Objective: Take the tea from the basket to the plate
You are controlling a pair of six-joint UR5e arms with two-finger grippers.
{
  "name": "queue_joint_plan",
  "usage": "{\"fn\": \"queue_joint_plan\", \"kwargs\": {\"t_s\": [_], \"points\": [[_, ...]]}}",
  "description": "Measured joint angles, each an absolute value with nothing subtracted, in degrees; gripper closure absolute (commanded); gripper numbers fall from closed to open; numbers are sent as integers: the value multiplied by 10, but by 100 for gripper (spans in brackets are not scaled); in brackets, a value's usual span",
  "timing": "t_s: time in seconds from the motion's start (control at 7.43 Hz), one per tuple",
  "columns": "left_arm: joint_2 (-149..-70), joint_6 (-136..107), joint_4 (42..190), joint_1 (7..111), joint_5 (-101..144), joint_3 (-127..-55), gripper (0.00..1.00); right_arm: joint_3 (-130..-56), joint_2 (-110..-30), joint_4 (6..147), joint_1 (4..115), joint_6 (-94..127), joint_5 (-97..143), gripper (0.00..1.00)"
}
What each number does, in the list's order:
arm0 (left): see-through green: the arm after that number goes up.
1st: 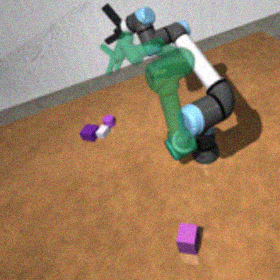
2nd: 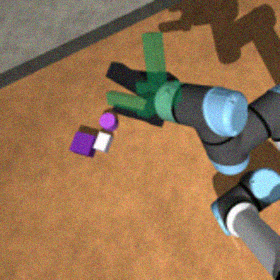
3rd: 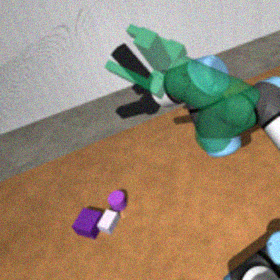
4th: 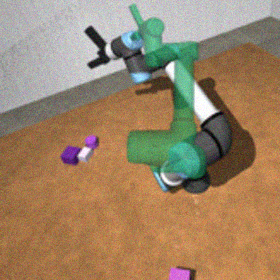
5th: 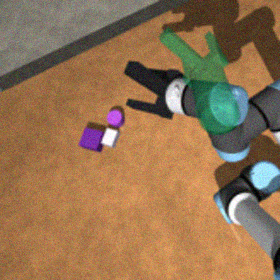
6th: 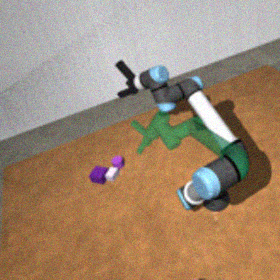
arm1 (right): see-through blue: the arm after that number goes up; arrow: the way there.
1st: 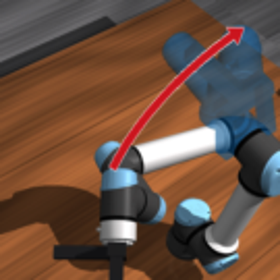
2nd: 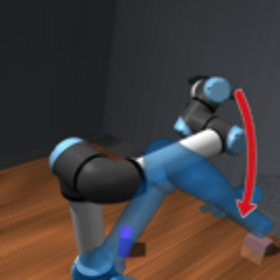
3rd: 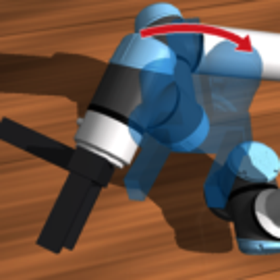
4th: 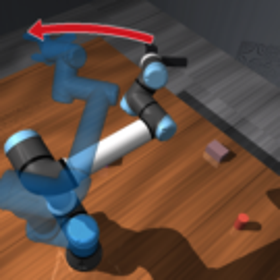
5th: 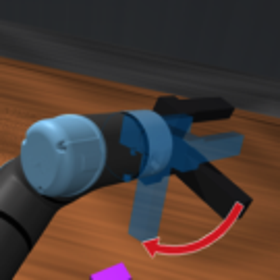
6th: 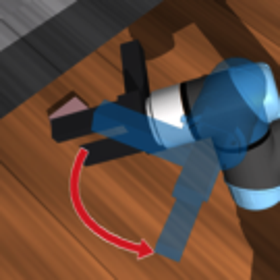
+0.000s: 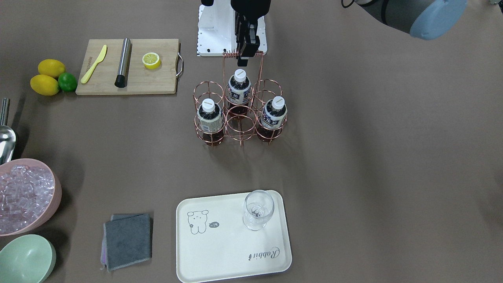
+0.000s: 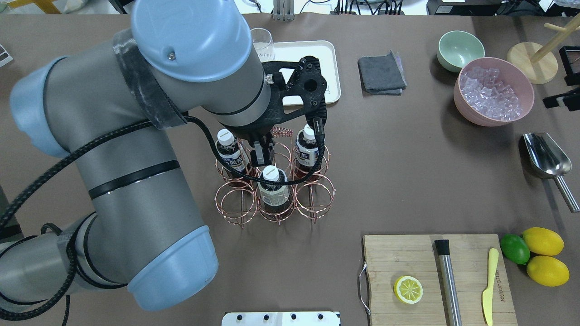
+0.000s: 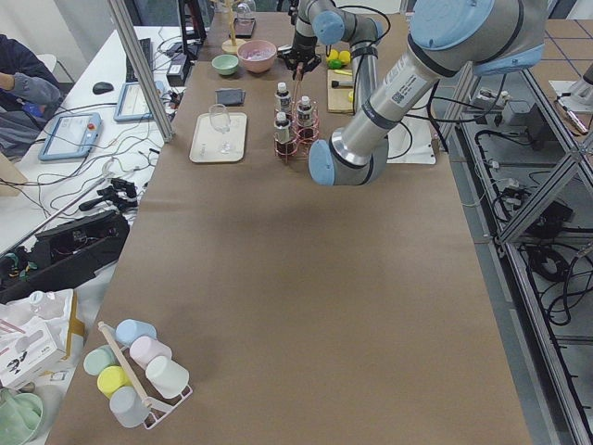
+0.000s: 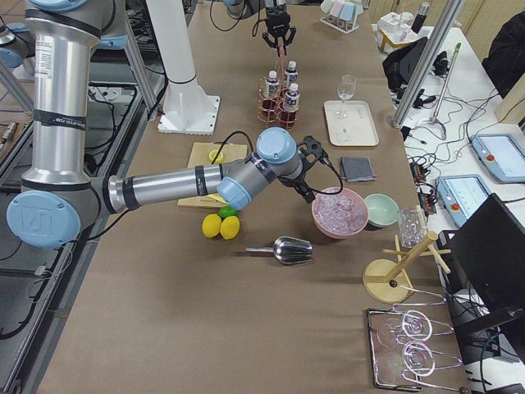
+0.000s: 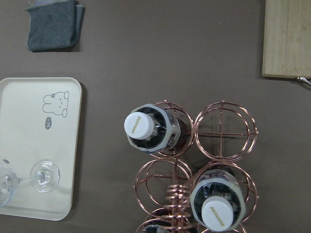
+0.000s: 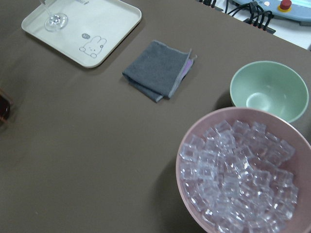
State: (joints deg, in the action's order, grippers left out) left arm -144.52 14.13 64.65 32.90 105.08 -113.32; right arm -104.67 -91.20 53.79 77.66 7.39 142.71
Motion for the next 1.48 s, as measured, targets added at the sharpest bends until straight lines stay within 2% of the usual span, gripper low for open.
{"fn": "queue_joint_plan", "kwargs": {"t_s": [0.54, 0.94, 1.48], "points": [[-1445, 141, 648, 323, 1050, -1130, 100, -1047, -817, 540, 663, 169, 1294, 0], [-1445, 138, 649, 317, 1050, -1129, 100, -1060, -786, 533, 554, 178, 1146, 0], [-1445, 134, 648, 314, 1050, -1135, 100, -1060, -776, 382, 446, 300, 991, 0]]}}
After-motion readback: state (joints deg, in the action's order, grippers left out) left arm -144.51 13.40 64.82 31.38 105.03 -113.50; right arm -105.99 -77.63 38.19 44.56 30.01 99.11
